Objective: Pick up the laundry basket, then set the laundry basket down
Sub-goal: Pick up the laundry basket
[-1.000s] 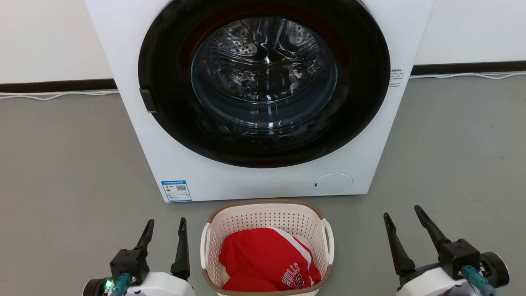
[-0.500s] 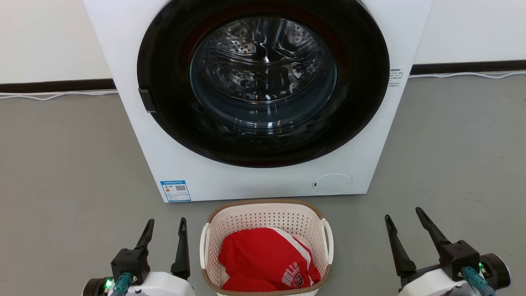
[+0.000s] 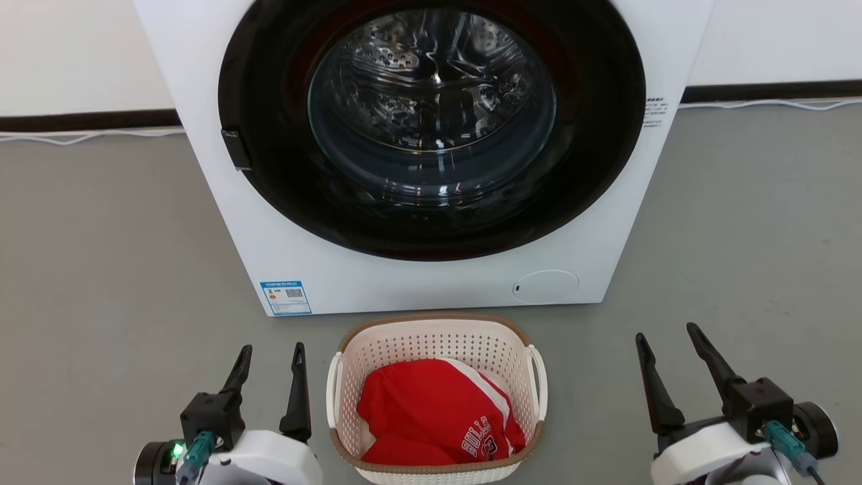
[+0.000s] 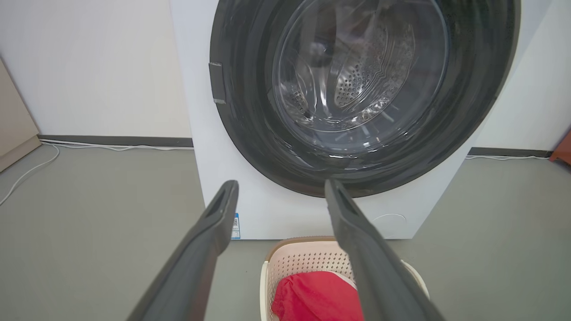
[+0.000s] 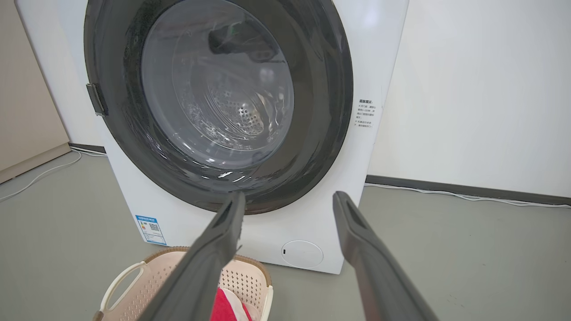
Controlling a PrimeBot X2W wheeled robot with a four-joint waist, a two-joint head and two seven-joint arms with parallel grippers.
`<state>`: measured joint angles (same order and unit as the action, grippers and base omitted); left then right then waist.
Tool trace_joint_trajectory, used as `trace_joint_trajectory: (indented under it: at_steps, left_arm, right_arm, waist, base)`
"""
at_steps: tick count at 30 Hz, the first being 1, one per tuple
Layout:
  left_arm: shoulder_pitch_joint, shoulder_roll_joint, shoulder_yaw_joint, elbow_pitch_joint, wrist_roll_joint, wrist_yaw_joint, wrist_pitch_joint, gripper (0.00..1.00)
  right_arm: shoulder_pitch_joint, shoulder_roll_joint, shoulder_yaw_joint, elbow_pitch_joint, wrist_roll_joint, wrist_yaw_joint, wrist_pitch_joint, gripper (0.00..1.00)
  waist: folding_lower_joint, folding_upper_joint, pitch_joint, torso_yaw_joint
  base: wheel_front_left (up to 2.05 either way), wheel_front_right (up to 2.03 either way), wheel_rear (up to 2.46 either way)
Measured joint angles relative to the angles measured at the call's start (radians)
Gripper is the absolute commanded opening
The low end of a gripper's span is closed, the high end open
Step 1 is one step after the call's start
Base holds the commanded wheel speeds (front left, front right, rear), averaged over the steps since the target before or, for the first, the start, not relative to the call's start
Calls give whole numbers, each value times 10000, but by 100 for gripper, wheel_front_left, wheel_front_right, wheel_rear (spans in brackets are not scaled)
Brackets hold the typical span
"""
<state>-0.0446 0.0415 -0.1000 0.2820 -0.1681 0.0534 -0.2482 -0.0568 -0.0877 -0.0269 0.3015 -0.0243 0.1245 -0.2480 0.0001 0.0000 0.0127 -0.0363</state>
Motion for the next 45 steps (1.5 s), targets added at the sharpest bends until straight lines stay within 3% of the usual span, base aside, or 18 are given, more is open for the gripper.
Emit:
trace_joint_trajectory:
  at_steps: [15, 32, 40, 45]
  left_arm:
    - [-1431, -12, -326, 1578, -88, 138, -29, 100]
    - [-4813, -75, -1020, 5532, -663, 265, -31, 100]
    - [-6486, -107, -1430, 7442, -972, 153, -31, 100]
    - [-7531, -115, -1511, 7829, -1068, 159, -31, 100]
  right_arm:
    - [-1327, 90, -203, 1499, 12, 0, -2, 100]
    - [-4884, 198, 151, 5939, 393, 0, -15, 100]
    - [-6112, 226, 389, 6406, 445, 0, -15, 100]
    - [-6628, 234, 562, 6431, 577, 0, -15, 100]
  waist:
    - [0, 0, 895, -25]
    - [0, 0, 3295, -78]
    - [0, 0, 4635, -13]
    - [0, 0, 5493, 54]
  base:
    - [0, 0, 0]
    - [0, 0, 0]
    - [0, 0, 0]
    - [0, 0, 0]
